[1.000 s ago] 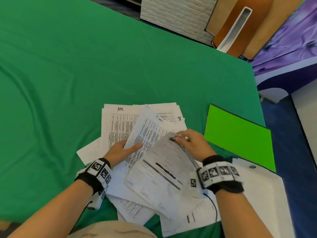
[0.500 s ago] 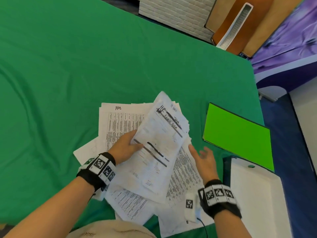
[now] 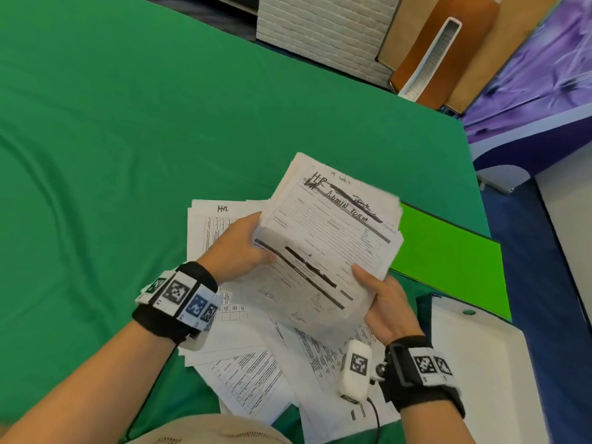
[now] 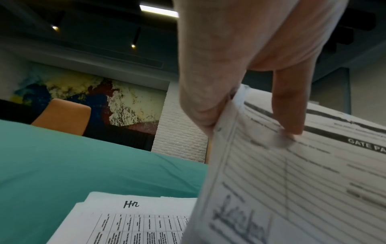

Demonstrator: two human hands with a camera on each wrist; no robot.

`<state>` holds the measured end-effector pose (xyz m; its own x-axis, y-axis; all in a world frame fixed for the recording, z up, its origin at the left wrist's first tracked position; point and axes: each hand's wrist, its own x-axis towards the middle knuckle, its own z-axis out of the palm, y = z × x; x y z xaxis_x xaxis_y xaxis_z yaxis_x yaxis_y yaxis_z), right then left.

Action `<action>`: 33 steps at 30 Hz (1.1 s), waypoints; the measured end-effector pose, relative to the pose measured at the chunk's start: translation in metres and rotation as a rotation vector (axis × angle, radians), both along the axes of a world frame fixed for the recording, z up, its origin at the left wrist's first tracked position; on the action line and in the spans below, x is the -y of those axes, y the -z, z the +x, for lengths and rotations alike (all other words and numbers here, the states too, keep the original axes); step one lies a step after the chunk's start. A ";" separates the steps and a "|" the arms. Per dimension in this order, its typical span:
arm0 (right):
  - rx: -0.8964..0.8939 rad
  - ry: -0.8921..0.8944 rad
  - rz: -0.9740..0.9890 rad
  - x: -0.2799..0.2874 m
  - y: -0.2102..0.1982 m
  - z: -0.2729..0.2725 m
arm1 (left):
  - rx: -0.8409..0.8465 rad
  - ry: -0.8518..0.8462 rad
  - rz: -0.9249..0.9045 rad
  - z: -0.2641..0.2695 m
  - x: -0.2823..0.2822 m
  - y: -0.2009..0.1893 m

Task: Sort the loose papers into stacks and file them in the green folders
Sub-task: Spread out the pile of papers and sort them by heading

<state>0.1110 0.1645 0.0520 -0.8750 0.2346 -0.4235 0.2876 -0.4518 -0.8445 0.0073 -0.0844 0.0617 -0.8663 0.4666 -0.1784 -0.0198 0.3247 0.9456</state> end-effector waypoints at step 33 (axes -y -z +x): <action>-0.068 0.247 0.568 0.036 0.012 -0.001 | 0.004 -0.197 0.285 0.018 -0.034 0.014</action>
<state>0.1099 0.1285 0.0403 -0.7871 0.6054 -0.1183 0.1688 0.0269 -0.9853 0.0253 -0.0509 0.0474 -0.9442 0.3222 -0.0683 -0.0593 0.0375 0.9975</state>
